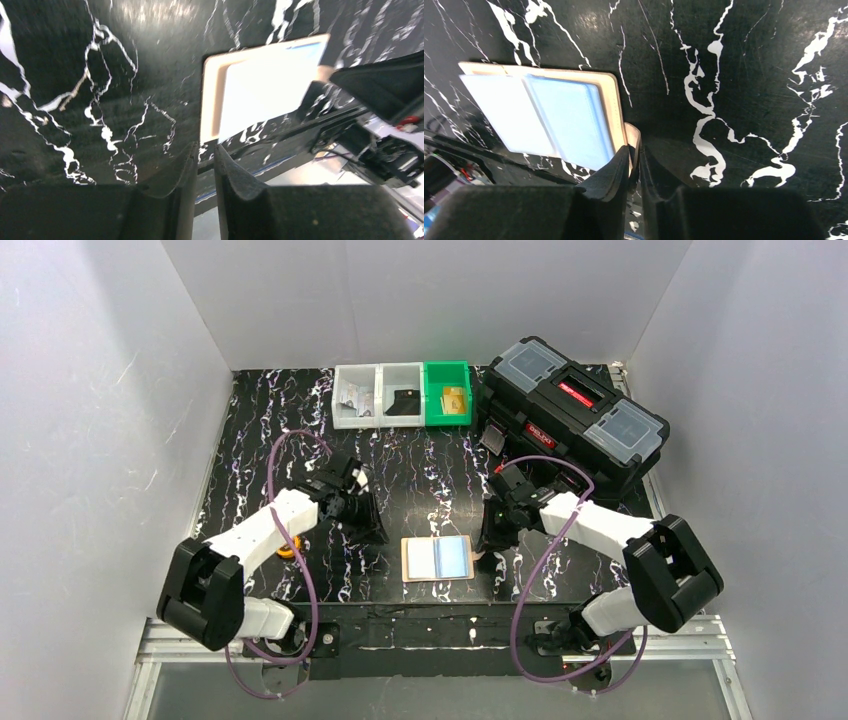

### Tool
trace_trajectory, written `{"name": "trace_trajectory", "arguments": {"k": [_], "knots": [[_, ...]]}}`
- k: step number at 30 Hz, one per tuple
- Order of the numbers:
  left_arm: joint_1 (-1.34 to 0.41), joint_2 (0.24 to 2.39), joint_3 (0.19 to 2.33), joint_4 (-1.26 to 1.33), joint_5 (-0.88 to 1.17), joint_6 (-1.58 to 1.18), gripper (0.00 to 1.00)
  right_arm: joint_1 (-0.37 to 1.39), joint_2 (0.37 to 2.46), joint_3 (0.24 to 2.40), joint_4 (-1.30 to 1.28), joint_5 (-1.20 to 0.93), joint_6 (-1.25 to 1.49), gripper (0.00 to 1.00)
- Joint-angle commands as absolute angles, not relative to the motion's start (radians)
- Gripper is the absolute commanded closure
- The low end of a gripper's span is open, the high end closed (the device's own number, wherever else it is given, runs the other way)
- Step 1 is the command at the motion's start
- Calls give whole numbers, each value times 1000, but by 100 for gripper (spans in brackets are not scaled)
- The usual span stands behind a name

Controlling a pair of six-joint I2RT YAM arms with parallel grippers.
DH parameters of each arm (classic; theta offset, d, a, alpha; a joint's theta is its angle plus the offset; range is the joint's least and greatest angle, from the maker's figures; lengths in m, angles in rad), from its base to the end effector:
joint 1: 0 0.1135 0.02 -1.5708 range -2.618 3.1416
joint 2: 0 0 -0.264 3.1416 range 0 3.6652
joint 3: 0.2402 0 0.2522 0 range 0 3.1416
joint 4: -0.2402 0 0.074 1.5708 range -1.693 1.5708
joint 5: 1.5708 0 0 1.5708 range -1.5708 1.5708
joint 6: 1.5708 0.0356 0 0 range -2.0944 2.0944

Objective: Take the credit cards out of the card holder
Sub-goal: Reset both arms

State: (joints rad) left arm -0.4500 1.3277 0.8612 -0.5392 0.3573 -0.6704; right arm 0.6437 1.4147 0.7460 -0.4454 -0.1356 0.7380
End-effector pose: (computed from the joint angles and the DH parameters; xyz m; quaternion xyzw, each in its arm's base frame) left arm 0.2284 -0.1242 0.2225 -0.0547 0.9448 -0.2904 0.1418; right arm 0.2023 0.1578 0.1714 0.0305 0.9714 0.1948 0.1320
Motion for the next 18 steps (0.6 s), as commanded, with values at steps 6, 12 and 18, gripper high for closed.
{"name": "trace_trajectory", "arguments": {"k": [6,12,18], "knots": [[-575,1388,763,-479,315,-731,98,652,1354,808,-478,-98,769,93],[-641,1492,775,-412,313,-756,100,652,1282,830,-507,-111,790,94],[-689,1605,805,-338,321,-790,100,655,1210,855,-527,-134,811,95]]}}
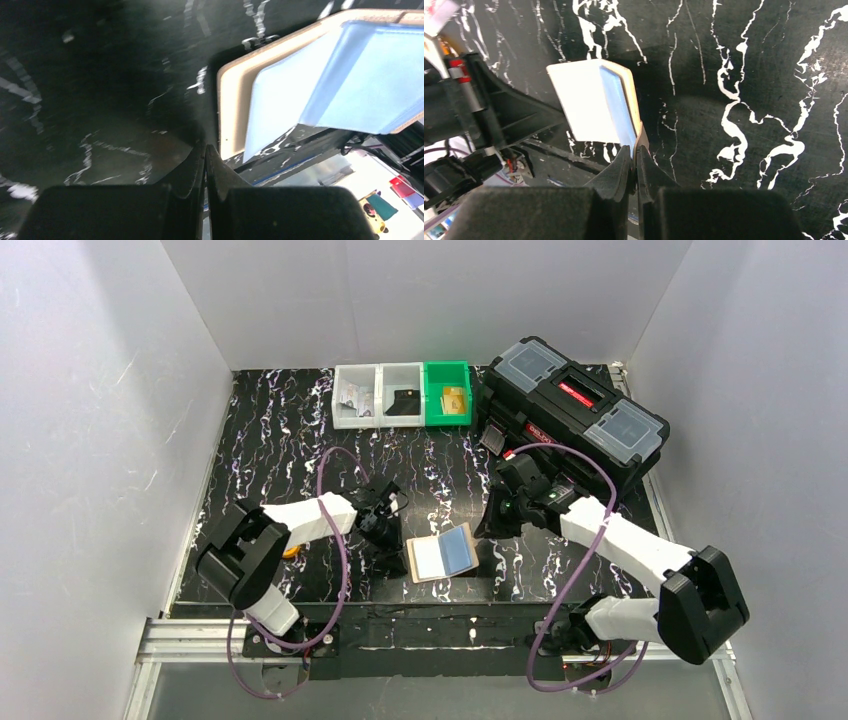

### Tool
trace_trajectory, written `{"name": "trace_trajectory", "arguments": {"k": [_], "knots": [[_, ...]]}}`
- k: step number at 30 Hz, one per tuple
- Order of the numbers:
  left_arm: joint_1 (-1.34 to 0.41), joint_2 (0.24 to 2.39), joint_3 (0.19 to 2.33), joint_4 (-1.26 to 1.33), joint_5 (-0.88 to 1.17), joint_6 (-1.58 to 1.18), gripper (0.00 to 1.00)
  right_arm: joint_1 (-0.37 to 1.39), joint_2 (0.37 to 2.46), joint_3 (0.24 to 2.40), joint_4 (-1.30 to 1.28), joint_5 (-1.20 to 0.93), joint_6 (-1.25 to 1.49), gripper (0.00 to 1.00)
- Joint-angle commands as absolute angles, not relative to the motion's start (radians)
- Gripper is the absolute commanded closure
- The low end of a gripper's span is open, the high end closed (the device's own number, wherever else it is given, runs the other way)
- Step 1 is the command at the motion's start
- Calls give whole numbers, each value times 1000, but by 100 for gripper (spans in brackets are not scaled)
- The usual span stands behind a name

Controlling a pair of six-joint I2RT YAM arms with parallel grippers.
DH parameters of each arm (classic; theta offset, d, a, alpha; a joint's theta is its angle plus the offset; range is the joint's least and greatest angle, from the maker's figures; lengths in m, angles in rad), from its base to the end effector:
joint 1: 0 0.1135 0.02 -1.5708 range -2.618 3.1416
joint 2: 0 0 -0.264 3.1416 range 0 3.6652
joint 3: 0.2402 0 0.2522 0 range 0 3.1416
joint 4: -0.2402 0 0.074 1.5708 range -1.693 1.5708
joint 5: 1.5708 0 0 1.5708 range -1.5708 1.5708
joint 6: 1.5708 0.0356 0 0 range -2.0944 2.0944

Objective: Take the credit cards out of the card holder
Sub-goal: Reset both arms

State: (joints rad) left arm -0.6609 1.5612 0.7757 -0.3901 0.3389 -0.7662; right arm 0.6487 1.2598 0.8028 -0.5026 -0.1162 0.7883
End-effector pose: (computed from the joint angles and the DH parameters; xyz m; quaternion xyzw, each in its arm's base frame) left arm 0.2094 -0.1778 0.1474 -0.0178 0.9669 -0.2517 0.0381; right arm 0.1953 0.1533 0.2210 0.0490 0.9510 0.2394 0.1897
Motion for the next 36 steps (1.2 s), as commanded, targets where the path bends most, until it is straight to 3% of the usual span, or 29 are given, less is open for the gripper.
{"name": "trace_trajectory", "arguments": {"k": [1,13,21,27,31,36], "knots": [[-695,1621,812,-322,329,-794,100,656,1204,862,-528,-143,815,95],[-704,1673,895,-250,403,-799,100,775,1338,946,-431,-211,885,96],[-635,1452,916,-602,149,-719,98,782,1491,981,-336,-240,899,96],[-539,1287,918,-724,116,-638,92,794,1642,1032,-268,-294,917,93],[-532,1248,923,-738,140,-629,88,815,1704,1094,-264,-310,919,77],[-532,1233,928,-719,175,-629,76,829,1687,1119,-293,-284,901,30]]}}
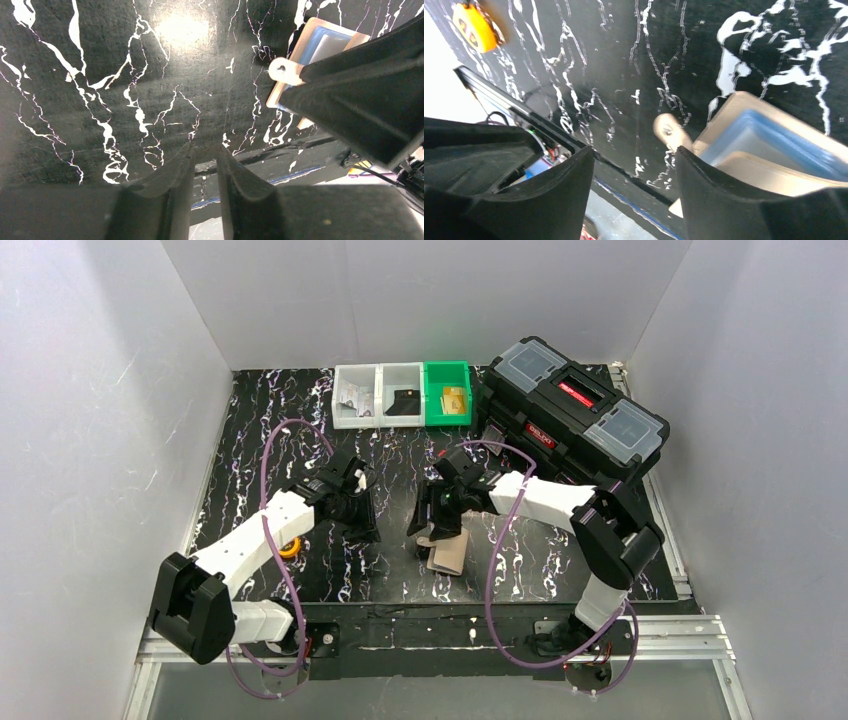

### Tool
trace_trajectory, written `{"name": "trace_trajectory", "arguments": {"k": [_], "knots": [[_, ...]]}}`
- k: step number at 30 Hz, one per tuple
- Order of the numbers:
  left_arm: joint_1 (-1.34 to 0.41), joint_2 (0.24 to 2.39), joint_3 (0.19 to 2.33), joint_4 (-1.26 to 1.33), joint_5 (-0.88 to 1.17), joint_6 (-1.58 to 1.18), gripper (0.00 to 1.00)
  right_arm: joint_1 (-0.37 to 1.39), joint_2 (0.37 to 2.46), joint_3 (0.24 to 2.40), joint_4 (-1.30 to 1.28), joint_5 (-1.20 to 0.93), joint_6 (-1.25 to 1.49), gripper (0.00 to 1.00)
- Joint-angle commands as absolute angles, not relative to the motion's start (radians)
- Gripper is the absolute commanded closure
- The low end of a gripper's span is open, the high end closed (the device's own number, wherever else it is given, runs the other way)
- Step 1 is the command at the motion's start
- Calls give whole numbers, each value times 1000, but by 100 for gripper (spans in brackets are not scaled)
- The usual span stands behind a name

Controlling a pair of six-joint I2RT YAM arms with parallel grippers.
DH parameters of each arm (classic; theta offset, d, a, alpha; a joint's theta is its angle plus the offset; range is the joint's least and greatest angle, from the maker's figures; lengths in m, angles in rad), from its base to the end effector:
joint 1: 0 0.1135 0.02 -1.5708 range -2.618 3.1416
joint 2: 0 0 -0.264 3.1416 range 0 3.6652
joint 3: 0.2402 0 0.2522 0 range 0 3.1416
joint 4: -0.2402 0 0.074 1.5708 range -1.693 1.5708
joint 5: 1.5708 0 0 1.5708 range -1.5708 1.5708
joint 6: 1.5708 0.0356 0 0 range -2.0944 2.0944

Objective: Take the credit cards out of the card holder
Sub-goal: Reset both arms

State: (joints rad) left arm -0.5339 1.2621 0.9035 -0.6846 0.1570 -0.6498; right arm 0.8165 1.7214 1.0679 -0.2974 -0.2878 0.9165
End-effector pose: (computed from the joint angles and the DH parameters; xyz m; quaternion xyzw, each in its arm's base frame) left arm 0.2082 -0.1296 0.2409 -0.0353 0.9620 -0.2079 0.1735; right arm 0.2346 0.2645 0.1852 0.0034 0.9435 0.3185 0.0914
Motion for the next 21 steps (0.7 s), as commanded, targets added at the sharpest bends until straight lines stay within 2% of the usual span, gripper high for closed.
{"name": "trace_trajectory", "arguments": {"k": [1,4,5,15,16,17,18,21], "knots": [[-532,1231,936,-716,182,-627,73,829,1676,1122,-300,-279,896,24],[-532,1222,965,-716,195,-623,64,828,1646,1142,-337,-261,878,4],[-532,1218,978,-716,199,-622,61,828,1636,1148,-347,-256,873,2],[-532,1197,1087,-699,245,-596,29,820,1489,1182,-411,-173,834,2],[-532,1195,1097,-696,247,-592,23,817,1466,1176,-416,-154,829,2],[-532,1193,1104,-692,248,-588,7,814,1442,1167,-418,-137,827,1],[-532,1190,1115,-687,247,-585,2,808,1415,1158,-418,-125,826,2],[-532,1185,1141,-683,230,-581,2,800,1337,1125,-422,-77,817,2]]}}
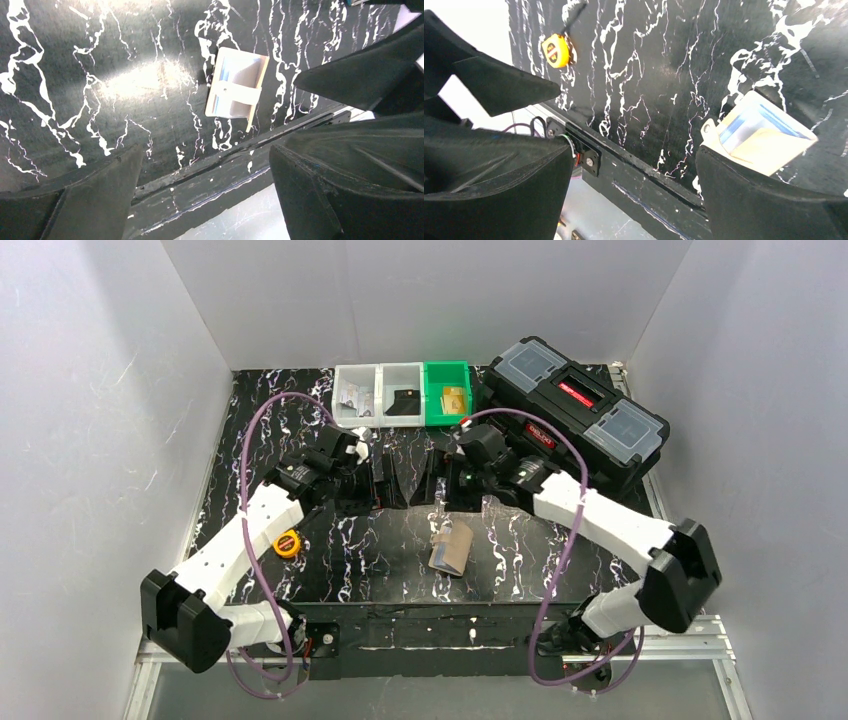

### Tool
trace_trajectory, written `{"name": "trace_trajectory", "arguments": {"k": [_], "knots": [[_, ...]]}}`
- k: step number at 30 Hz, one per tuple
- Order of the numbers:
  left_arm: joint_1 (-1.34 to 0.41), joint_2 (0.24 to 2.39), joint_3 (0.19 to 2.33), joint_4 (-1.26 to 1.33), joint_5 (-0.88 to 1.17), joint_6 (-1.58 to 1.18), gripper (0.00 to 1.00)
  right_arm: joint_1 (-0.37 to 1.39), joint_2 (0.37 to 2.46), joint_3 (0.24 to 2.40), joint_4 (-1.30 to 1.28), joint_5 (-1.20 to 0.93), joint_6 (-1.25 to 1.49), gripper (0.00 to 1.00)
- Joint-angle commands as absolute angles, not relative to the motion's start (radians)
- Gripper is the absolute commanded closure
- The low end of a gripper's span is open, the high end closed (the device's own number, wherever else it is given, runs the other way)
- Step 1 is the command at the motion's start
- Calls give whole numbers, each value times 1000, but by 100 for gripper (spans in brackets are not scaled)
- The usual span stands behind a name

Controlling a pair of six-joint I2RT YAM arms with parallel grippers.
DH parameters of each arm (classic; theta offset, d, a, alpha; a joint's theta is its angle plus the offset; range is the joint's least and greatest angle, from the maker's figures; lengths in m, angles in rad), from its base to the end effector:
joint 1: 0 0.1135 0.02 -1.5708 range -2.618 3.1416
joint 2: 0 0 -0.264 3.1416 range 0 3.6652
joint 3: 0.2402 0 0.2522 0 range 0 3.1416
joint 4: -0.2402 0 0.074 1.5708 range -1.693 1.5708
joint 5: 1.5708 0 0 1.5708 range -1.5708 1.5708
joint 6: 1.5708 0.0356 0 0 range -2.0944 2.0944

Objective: Take the credit cards out of the card holder
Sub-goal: Reset both arms

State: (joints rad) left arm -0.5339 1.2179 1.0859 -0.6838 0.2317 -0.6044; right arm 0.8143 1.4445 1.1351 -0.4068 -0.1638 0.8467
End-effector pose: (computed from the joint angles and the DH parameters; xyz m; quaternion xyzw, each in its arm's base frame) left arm 0.2144 -0.1363 0.3093 0.0100 0.9243 -0.2878 0.2505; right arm 0.2159 0.2372 0.2863 -0.0192 0.9075 0.3551 0.2236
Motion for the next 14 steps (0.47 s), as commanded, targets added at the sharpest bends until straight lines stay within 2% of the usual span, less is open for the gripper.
{"name": "trace_trajectory", "arguments": {"k": [1,7,14], "knots": [[-532,1183,1151,-683,222,-580,2,799,1314,1116,-427,-59,813,2],[-532,1198,1199,-714,167,-549,2,798,1189,1062,-437,17,807,2],[-532,1203,1203,-714,152,-543,2,799,1139,1045,-454,57,804,2]]}}
